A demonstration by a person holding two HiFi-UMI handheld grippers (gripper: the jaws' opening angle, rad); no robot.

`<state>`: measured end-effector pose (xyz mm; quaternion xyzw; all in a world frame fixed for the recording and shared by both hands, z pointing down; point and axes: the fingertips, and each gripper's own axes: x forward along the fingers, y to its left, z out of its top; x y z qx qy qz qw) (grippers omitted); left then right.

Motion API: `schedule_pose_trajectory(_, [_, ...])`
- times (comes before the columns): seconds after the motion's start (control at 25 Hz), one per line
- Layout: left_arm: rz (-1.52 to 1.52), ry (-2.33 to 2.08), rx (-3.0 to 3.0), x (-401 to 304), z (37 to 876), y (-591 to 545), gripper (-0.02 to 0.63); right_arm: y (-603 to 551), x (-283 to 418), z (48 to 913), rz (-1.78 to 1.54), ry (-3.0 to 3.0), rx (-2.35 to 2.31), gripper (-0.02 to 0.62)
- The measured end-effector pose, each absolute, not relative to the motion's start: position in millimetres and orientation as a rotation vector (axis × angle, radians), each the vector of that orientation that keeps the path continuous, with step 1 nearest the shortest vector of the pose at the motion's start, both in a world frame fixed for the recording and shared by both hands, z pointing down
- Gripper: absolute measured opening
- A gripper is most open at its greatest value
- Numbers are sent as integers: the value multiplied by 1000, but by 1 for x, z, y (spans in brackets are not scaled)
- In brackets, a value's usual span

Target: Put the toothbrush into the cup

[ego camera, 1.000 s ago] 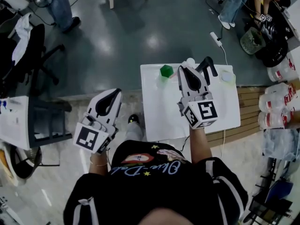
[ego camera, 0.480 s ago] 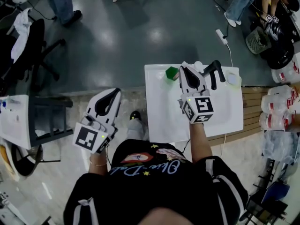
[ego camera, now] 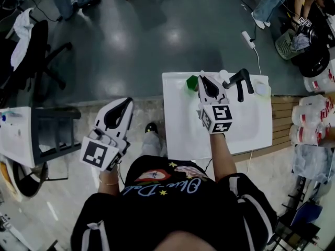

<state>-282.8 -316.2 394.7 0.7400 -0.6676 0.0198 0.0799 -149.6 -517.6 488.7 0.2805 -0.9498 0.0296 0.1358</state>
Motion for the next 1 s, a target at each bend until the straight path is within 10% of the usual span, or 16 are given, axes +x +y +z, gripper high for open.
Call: schedule_pose_trajectory(1.0, [60,-2089,2116,-306,399,-291,2,-512,-181,520,41,-2664,750,9])
